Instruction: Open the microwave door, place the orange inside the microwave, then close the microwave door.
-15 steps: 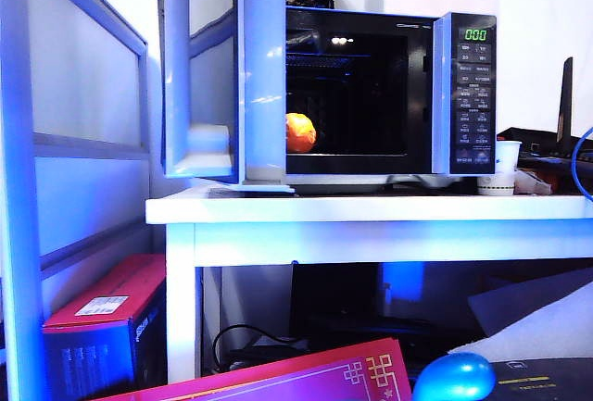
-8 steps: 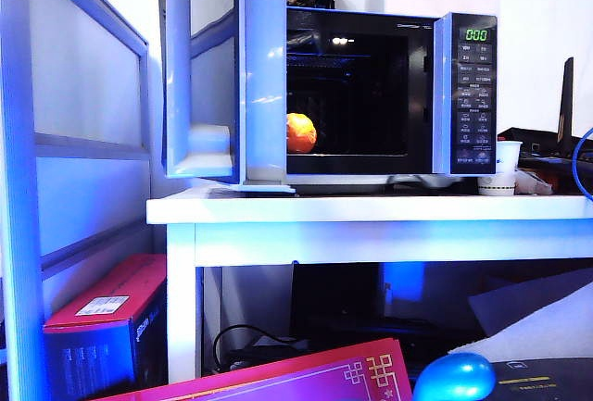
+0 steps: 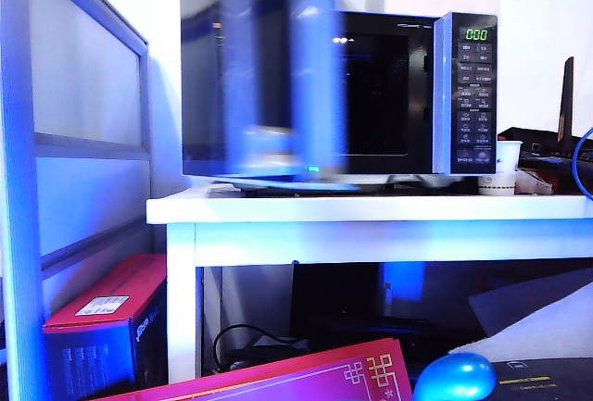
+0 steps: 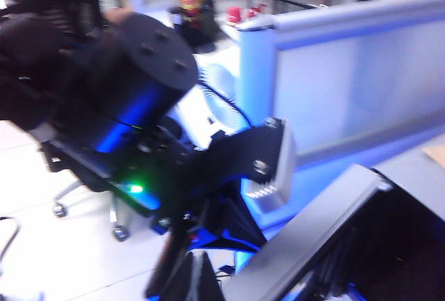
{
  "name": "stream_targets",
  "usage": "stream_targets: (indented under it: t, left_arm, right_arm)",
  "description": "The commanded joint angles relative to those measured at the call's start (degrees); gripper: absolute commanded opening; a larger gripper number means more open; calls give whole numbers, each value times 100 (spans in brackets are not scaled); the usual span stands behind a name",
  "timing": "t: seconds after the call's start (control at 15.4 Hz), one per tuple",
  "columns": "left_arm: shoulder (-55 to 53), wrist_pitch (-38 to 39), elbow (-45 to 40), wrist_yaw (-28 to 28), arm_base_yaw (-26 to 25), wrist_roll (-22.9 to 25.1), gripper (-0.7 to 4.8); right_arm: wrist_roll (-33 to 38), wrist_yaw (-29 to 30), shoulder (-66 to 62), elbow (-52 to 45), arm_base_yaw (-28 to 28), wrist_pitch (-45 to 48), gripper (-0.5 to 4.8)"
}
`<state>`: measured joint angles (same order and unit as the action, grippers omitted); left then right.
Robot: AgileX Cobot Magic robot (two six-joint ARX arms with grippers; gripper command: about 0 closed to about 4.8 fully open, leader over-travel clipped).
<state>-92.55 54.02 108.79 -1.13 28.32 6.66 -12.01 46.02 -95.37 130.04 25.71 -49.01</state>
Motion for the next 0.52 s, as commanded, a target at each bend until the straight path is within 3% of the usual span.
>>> stream_targets:
  t: [0.06,0.52]
  left_arm:
    - [17,-898,26,-463,20,-11,-3]
    - [24,-1003,35,-470,24,-24,-3]
  right_arm:
    - [-4,-367,39,26,13,-31,-1]
    - [-839,-2155,-243,15,13,-1185,-1]
